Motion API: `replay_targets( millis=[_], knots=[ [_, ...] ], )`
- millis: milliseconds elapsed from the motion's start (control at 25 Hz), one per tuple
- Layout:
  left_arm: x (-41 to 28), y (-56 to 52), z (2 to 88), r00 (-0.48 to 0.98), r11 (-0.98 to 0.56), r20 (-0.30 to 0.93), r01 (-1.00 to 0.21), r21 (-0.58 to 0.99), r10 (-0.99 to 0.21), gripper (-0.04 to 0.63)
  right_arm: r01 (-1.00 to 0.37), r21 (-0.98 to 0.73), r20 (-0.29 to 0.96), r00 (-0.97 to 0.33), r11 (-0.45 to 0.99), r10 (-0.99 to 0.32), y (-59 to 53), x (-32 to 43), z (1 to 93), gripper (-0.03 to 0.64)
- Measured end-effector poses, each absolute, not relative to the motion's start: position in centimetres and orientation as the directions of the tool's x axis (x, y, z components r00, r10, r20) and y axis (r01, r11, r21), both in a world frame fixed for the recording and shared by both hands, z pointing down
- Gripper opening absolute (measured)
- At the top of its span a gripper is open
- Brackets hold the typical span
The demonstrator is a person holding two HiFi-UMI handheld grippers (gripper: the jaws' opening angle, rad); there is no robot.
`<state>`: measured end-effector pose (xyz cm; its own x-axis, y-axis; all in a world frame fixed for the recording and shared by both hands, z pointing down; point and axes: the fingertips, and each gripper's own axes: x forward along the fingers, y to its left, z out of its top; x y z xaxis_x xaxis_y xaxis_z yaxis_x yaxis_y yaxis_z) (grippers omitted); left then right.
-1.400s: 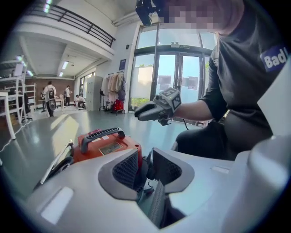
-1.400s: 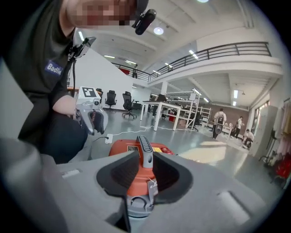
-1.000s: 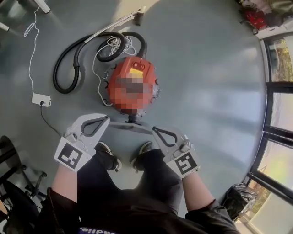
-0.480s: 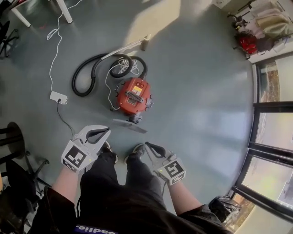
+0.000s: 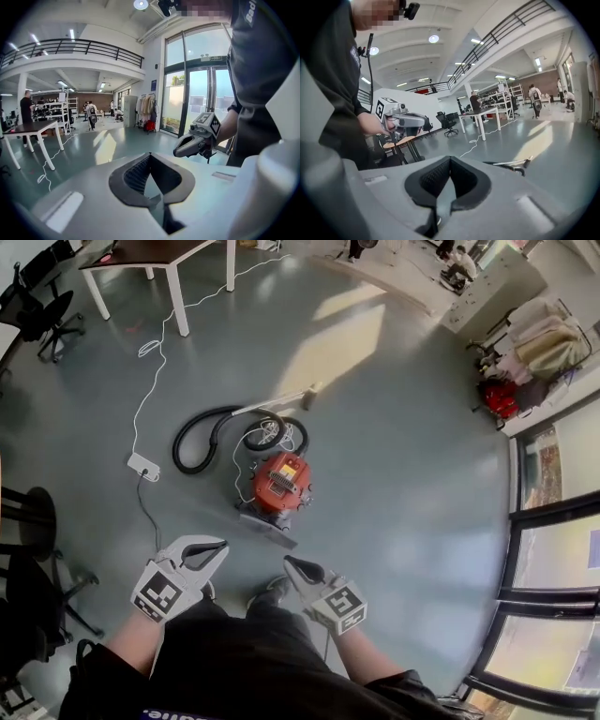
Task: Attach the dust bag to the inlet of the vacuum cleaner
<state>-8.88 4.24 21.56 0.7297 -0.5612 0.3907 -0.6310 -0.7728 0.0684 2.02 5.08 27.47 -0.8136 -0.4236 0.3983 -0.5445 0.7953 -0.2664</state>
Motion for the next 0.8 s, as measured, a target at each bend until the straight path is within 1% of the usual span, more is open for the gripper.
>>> replay_targets(
  millis=[160, 280, 400, 560, 680, 800],
  knots=[
    [-9.0, 8.1, 19.7, 0.796, -0.828, 0.331, -0.556, 0.069, -0.507, 0.017, -0.587, -0.193, 0.387, -0.782, 0.786, -0.489, 8.1, 0.0, 24.1, -0.007],
    [-10.5, 11.0, 18.6, 0.842, -0.868, 0.302, -0.490, 0.078, -0.448, 0.017, -0.648, -0.135, 0.374, -0.734, 0.750, -0.567, 10.2, -1.9, 22.3, -0.006],
    [-13.1, 12.8, 17.5, 0.863, -0.887, 0.288, -0.454, 0.083, -0.415, 0.017, -0.701, -0.162, 0.345, -0.700, 0.695, -0.626, 11.8, -3.7, 20.8, -0.007],
    [-14.8, 15.0, 16.4, 0.887, -0.902, 0.267, -0.416, 0.112, -0.376, 0.017, -0.689, -0.241, 0.300, -0.722, 0.683, -0.623, 15.4, -7.1, 18.9, -0.006],
    [-13.8, 16.9, 14.6, 0.907, -0.922, 0.249, -0.374, 0.102, -0.340, 0.017, -0.679, -0.242, 0.280, -0.733, 0.693, -0.620, 17.9, -7.8, 17.4, -0.008],
    [-12.4, 18.1, 12.9, 0.908, -0.924, 0.235, -0.374, 0.078, -0.347, 0.017, -0.663, -0.247, 0.238, -0.748, 0.707, -0.619, 19.4, -7.7, 15.7, -0.008]
  ],
)
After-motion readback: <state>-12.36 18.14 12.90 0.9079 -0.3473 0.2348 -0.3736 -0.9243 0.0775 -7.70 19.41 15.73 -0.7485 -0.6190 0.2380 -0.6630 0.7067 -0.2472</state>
